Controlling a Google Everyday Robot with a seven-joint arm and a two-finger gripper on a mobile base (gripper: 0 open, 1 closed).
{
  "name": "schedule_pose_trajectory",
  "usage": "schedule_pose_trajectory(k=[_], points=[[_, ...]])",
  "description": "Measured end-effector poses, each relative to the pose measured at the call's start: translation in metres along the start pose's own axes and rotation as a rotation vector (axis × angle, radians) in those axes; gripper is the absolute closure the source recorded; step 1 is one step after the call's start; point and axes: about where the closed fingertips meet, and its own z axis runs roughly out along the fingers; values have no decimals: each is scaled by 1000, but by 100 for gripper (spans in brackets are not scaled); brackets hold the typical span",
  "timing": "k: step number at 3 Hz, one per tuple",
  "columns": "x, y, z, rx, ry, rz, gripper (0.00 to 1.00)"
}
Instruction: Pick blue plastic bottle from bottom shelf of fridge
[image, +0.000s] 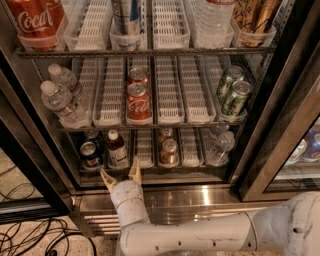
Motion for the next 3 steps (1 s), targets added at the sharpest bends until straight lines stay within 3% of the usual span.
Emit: schedule_pose_trajectory(k=[3], points=[[2, 2, 35, 2, -9, -31, 29]])
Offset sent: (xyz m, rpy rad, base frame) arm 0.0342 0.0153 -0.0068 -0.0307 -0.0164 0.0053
